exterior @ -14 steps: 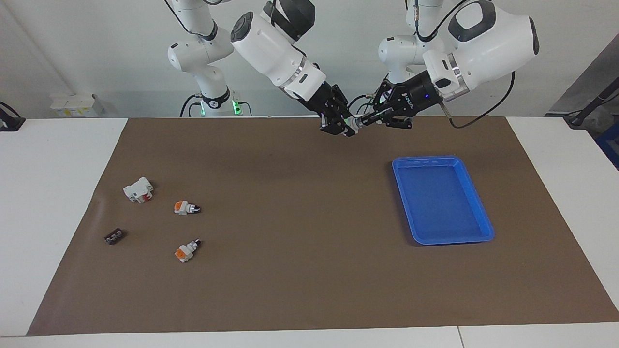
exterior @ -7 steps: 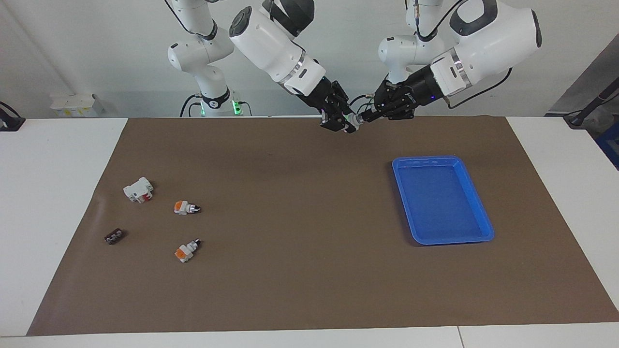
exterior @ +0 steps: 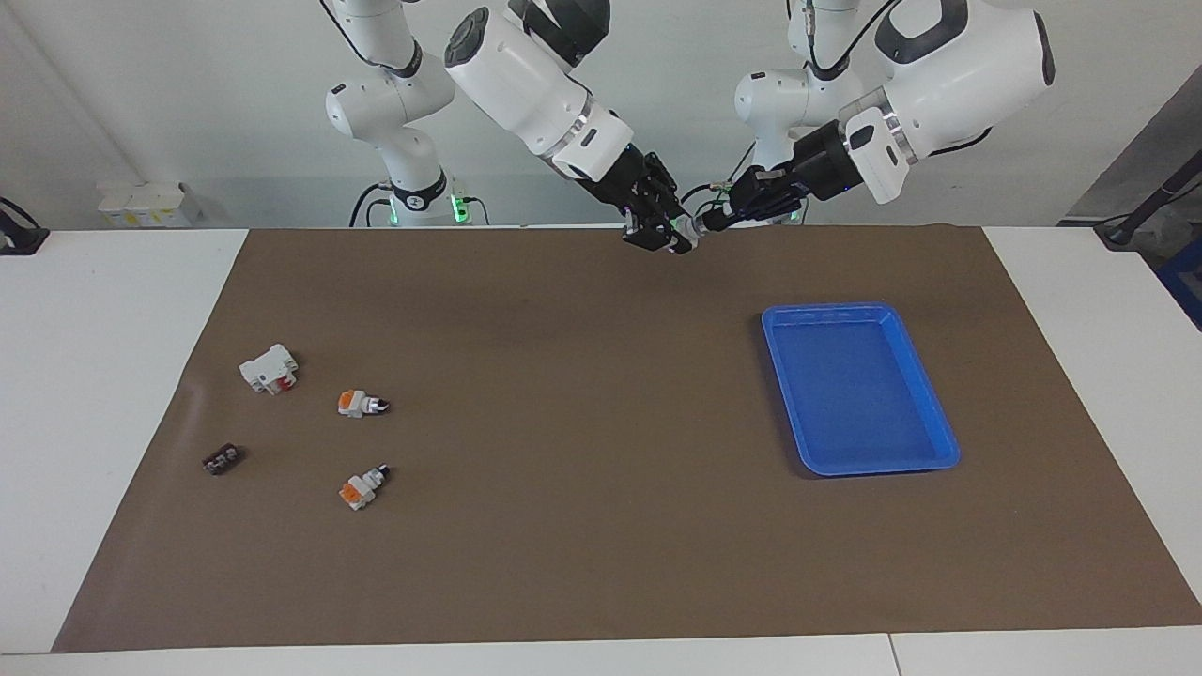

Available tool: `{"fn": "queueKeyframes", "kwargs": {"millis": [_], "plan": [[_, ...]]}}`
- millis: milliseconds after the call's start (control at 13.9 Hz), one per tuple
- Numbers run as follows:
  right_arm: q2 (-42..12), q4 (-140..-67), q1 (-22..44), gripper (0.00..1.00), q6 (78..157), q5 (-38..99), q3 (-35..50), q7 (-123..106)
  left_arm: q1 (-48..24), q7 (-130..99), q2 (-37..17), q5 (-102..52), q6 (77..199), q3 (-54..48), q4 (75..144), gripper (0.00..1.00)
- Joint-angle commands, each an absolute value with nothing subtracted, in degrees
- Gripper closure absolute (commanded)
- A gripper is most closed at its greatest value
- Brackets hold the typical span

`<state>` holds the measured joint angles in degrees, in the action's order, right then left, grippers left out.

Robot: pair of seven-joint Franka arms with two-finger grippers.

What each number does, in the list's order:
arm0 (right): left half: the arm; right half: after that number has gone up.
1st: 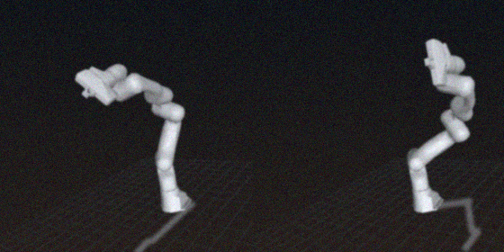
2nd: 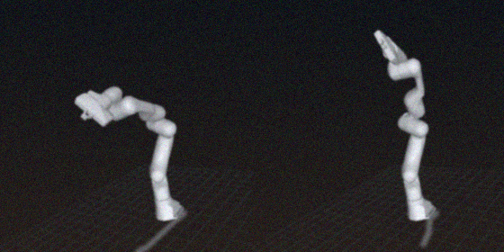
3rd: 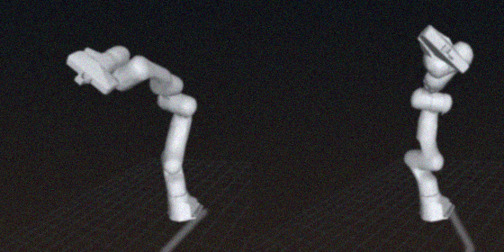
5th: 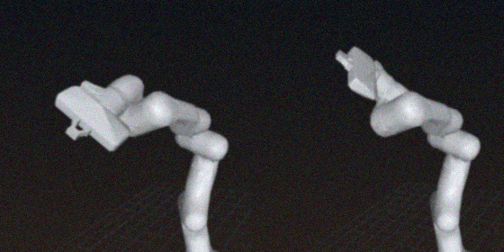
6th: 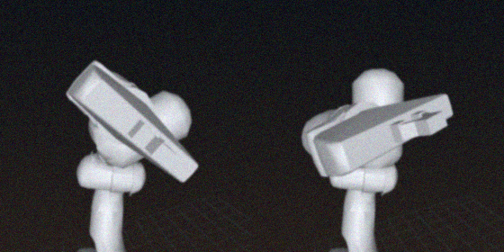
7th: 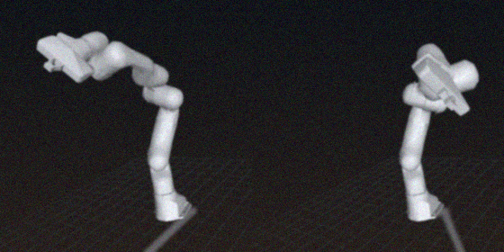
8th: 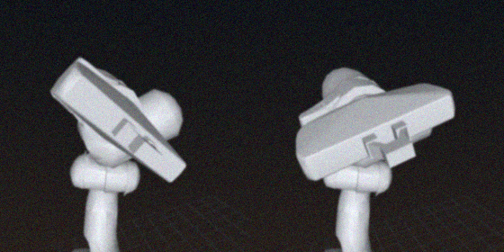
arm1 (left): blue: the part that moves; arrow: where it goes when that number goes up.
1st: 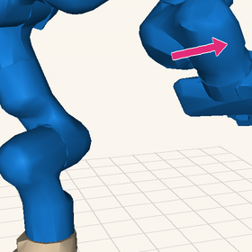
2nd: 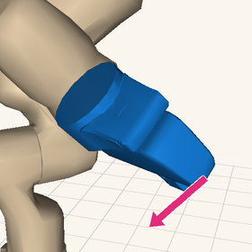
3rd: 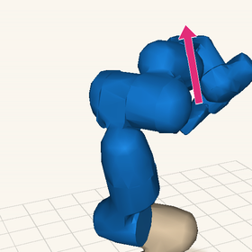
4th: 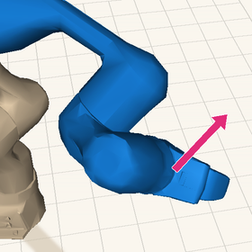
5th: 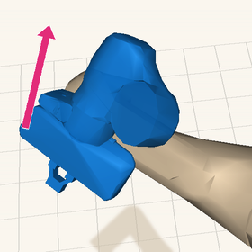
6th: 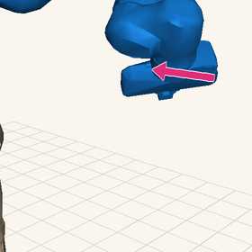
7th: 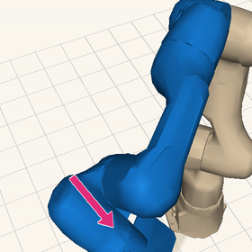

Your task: Turn and place switch with both arms

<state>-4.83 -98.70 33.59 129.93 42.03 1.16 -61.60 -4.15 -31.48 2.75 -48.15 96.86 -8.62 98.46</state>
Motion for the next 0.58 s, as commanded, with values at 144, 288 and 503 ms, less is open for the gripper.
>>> {"fn": "queueKeyframes", "kwargs": {"millis": [144,288,503], "plan": [[-6.68,-98.0,33.31,1.0,131.04,42.19,1.23,-61.17,-5.54,-48.84,5.36,-48.96,93.78,-9.32,98.0,1.0],[-6.77,-98.09,33.31,1.0,131.04,42.1,1.23,-61.17,-5.54,-54.11,5.27,-48.61,94.83,-9.32,97.74,1.0],[-6.68,-98.09,33.31,1.0,131.04,42.1,1.23,-61.17,-7.11,-62.27,5.27,-48.6,95.18,-9.84,97.56,1.0]]}}
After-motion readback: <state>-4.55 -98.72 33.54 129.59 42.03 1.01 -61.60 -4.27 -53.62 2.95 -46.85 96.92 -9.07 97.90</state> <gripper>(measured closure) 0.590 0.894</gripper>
